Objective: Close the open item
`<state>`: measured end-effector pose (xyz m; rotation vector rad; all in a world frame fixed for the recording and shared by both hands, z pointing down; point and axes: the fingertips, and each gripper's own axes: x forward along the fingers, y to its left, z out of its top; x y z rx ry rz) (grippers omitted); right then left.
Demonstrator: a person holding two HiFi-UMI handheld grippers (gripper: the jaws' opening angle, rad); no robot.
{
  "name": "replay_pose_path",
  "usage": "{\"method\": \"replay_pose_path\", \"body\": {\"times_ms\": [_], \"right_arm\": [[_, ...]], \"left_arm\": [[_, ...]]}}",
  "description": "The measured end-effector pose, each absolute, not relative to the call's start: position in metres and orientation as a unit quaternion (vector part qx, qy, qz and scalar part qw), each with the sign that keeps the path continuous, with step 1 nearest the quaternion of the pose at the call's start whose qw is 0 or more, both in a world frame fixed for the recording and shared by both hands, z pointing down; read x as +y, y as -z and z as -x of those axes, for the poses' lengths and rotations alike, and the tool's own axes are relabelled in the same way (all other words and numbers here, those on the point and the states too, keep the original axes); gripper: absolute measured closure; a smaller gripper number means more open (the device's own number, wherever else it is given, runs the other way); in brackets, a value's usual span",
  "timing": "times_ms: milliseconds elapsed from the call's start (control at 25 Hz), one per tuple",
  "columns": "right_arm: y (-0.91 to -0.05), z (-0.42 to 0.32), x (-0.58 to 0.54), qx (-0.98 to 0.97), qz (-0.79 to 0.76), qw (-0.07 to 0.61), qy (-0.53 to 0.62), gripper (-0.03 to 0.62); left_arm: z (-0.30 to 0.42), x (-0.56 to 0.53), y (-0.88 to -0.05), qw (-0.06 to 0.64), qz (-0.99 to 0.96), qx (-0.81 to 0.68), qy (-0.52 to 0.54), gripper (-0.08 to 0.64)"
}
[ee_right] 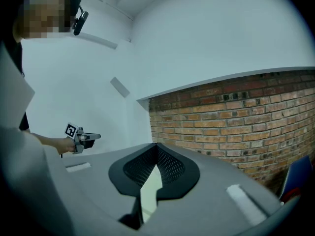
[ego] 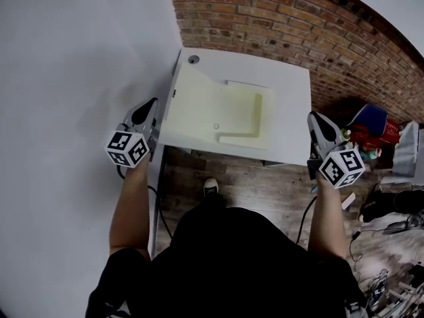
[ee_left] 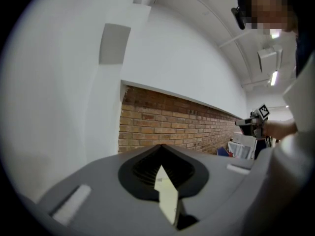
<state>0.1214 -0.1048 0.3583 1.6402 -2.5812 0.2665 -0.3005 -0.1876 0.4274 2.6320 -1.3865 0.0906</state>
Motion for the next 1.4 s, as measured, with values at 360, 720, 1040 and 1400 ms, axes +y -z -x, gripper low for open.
{"method": "replay_pose_path", "body": {"times_ms": [360, 720, 1040, 1400], "right_arm": [[-0.358, -0.098, -0.123, -0.835, -0.541, 0.046, -0.091, 0.589], [-0.348, -0.079, -0.135, -0.832, -0.545, 0.05, -0.087, 0.589], [-0.344, -0.06, -0.143, -0.835, -0.542, 0.043, -0.082, 0.589], [-0.352, -0.062, -0.145, -0.836, -0.54, 0.03, -0.089, 0.589]], "left_arm": [[0.318, -0.214, -0.439, 0.097, -0.889, -0.446, -0.035, 0.557], [0.326, -0.228, -0.447, 0.119, -0.901, -0.415, -0.037, 0.555], [0.335, -0.236, -0.454, 0.132, -0.906, -0.399, -0.044, 0.554], [0.332, -0.242, -0.467, 0.145, -0.904, -0.398, -0.064, 0.554]]}}
